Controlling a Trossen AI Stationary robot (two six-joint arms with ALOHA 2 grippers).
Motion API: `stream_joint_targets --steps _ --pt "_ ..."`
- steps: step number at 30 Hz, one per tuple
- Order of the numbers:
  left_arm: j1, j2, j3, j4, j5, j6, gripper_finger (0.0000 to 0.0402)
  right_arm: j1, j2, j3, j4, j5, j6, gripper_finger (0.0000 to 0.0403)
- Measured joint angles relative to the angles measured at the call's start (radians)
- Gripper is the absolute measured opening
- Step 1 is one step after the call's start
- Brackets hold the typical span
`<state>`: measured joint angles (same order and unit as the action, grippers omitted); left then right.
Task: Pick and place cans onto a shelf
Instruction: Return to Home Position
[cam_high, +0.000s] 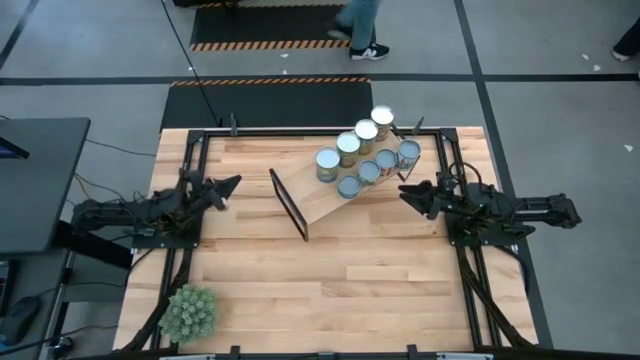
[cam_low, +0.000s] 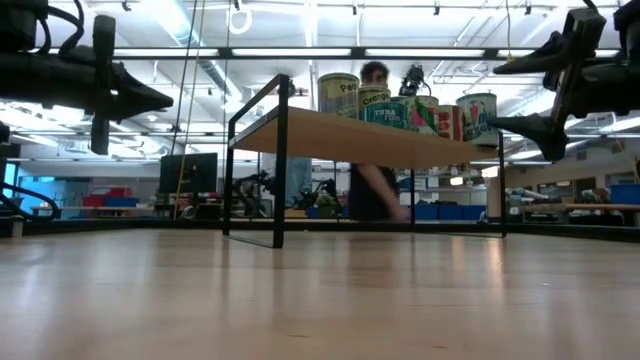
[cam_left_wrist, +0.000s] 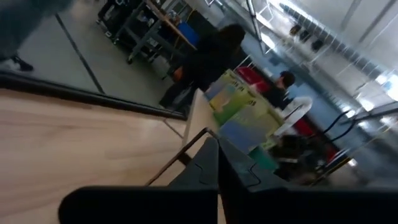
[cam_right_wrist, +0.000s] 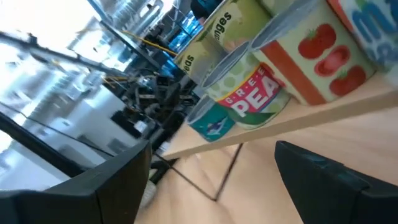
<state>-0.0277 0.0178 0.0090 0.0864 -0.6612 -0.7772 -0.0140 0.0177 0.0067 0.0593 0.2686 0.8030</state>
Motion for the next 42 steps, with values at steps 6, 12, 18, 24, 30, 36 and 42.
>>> stream_joint_targets --steps 6,12,18,24,30,36,42 --pt "0.000 0.032 0.000 -0.008 0.080 0.258 0.0023 -0.022 0.050 0.000 0.000 0.002 -0.376 0.0348" --pt "0.000 0.096 -0.001 -0.013 0.207 0.449 0.0027 -0.022 0.091 0.000 0.007 0.048 -0.581 0.0348" --pt "0.000 0.156 -0.001 -0.013 0.207 0.799 0.0028 -0.022 0.122 0.000 0.011 0.104 -0.775 0.0348" --pt "0.000 0.178 -0.002 0.018 0.209 0.948 0.0029 -0.022 0.145 0.000 0.011 0.105 -1.172 0.0348" --pt "0.000 0.178 -0.002 0.030 0.209 0.941 0.0029 -0.022 0.145 0.000 0.015 0.105 -1.189 0.0348" --pt "0.000 0.178 -0.002 0.035 0.207 0.939 0.0029 -0.022 0.145 0.000 0.015 0.105 -1.189 0.0348" --pt "0.000 0.178 -0.002 0.037 0.207 0.938 0.0029 -0.022 0.145 0.000 0.015 0.104 -1.188 0.0348"
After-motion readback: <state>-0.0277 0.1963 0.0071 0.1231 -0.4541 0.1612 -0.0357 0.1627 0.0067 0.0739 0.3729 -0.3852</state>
